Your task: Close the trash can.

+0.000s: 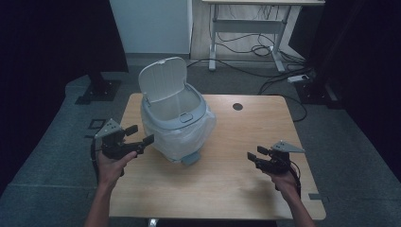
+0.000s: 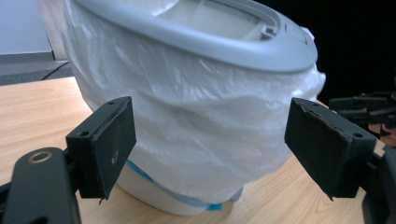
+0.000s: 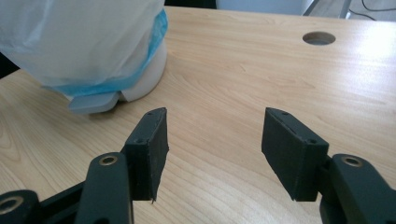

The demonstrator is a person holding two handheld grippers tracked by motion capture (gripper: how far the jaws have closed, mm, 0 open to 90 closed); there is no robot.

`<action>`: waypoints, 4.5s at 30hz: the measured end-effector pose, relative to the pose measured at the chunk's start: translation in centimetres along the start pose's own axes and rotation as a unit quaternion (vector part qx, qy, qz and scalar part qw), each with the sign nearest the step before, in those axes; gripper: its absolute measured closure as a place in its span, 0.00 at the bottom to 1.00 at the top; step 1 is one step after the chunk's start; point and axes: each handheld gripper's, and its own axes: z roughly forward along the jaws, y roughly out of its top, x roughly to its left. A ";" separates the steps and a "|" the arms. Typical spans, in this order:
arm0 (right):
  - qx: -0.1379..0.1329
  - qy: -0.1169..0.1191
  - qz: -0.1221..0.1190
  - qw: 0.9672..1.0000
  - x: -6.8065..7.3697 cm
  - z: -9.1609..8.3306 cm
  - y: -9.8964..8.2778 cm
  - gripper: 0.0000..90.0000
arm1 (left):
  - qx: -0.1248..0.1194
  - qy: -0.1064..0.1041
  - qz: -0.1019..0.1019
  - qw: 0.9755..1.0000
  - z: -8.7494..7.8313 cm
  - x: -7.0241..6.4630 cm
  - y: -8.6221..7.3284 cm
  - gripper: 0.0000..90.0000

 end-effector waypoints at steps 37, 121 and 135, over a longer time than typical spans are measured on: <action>0.017 -0.012 0.013 1.000 -0.6 -0.1 -1.4 0.44 | -0.006 0.022 0.023 0.999 4.1 3.1 6.4 0.19; 0.016 -0.019 0.021 0.999 -1.1 -0.9 -1.8 0.44 | -0.010 0.001 0.079 0.997 3.8 -4.2 5.4 0.24; 0.019 -0.023 0.020 0.999 -1.2 -1.0 -1.9 0.43 | -0.010 -0.006 0.054 0.998 0.0 -3.2 -0.8 0.19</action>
